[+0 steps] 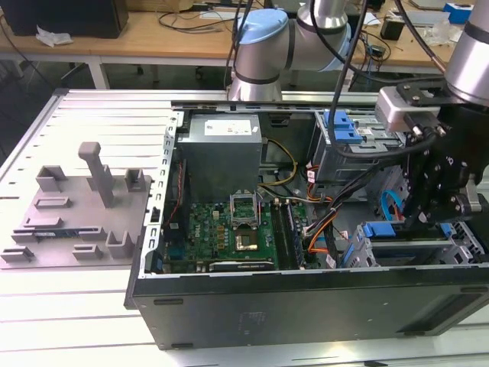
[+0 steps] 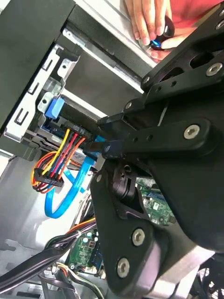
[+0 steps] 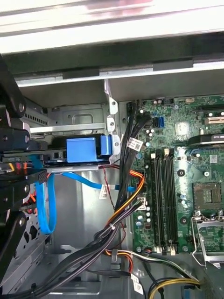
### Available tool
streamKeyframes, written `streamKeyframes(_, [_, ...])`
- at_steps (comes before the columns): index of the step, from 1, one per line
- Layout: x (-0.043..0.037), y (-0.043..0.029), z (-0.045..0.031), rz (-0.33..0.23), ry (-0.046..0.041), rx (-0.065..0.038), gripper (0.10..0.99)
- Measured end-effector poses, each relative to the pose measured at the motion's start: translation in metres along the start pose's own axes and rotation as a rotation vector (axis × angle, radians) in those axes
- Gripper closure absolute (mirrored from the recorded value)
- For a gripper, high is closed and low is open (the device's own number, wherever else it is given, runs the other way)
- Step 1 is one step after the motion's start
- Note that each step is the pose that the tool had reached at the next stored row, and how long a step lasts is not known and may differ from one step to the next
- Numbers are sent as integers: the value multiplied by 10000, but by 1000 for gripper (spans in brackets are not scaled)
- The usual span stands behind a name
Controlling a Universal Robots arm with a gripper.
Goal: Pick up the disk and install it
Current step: 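Insert the second disk wire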
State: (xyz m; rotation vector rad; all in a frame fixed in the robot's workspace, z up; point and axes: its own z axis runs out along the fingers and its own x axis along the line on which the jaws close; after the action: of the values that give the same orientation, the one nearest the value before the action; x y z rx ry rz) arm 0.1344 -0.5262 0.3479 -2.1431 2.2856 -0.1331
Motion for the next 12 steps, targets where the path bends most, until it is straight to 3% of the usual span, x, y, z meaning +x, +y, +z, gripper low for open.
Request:
streamKeyframes(5, [-1, -12, -186, -1, 120, 8, 784])
streamKeyframes(6, [-11, -15, -257, -1, 214, 13, 784])
streamKeyframes(9, [-30, -18, -317, -1, 344, 22, 784])
streamKeyframes(12, [-46, -17, -327, -5, 443, 28, 800])
